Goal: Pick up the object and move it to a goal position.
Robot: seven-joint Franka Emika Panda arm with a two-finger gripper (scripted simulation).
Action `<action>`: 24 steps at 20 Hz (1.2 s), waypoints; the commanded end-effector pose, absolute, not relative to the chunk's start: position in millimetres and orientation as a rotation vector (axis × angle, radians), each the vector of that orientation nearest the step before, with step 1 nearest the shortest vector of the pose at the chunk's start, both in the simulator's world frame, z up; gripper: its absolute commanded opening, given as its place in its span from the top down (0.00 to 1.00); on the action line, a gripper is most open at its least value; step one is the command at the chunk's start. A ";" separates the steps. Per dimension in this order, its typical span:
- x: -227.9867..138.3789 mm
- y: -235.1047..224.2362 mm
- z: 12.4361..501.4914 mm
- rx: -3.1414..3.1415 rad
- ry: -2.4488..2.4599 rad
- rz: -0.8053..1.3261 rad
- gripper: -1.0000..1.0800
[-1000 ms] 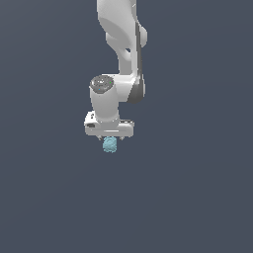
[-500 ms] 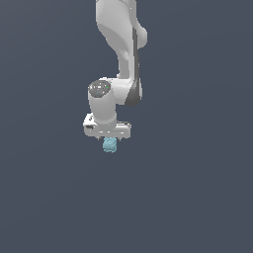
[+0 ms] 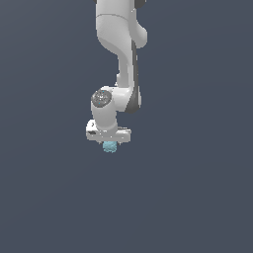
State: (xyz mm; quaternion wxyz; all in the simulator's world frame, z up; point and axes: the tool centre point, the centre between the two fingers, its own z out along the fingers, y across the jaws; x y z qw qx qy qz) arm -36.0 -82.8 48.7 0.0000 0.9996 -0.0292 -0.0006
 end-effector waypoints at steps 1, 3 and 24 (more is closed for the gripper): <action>-35.5 -83.0 41.7 3.140 -0.092 0.000 0.04; -35.1 -83.1 39.7 3.140 -0.092 0.000 0.04; -41.9 -53.7 54.8 3.140 -0.091 0.002 1.00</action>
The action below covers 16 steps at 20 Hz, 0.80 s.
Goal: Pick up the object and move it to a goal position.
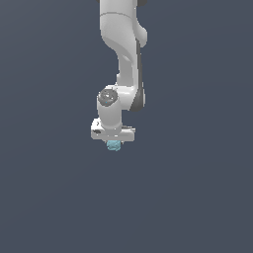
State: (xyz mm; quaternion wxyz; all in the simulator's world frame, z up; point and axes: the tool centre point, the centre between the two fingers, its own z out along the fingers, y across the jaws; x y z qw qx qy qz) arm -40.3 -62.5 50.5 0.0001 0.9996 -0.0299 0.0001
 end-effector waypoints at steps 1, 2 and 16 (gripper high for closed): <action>-43.5 -46.9 58.2 3.140 -0.091 0.002 1.00; -45.4 -39.4 62.0 3.140 -0.091 0.002 1.00; -75.1 95.8 129.9 3.139 -0.091 0.001 1.00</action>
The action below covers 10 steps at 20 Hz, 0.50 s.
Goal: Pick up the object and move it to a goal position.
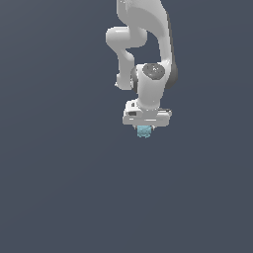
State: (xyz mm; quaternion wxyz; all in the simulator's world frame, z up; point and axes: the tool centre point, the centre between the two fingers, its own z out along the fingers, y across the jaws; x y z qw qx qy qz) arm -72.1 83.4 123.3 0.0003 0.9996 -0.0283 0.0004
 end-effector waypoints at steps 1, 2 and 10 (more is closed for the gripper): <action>-76.4 103.0 133.5 3.139 -0.091 0.001 1.00; -77.6 109.5 136.8 3.139 -0.091 0.001 1.00; -81.8 137.5 150.9 3.139 -0.092 0.000 1.00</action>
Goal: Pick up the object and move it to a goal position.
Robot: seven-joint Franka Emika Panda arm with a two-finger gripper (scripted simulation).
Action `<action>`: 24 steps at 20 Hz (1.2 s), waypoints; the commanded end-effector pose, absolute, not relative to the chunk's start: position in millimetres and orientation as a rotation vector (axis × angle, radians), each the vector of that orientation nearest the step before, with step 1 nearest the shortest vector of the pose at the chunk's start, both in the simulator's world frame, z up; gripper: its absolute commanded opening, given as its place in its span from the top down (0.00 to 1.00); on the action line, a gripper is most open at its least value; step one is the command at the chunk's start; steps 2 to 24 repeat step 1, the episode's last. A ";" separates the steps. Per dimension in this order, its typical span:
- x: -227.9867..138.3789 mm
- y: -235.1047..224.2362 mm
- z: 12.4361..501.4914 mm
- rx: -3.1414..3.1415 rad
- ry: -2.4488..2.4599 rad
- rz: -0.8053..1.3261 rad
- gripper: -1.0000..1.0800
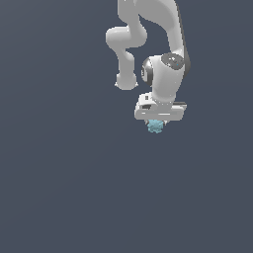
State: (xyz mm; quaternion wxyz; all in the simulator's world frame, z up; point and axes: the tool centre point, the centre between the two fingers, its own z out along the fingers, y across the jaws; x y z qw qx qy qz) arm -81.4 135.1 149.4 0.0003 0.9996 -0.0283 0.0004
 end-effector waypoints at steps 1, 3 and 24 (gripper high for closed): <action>-81.9 137.9 151.0 3.139 -0.092 0.000 1.00; -81.9 137.9 151.0 3.139 -0.092 0.000 1.00; -81.9 137.9 151.0 3.139 -0.092 0.000 1.00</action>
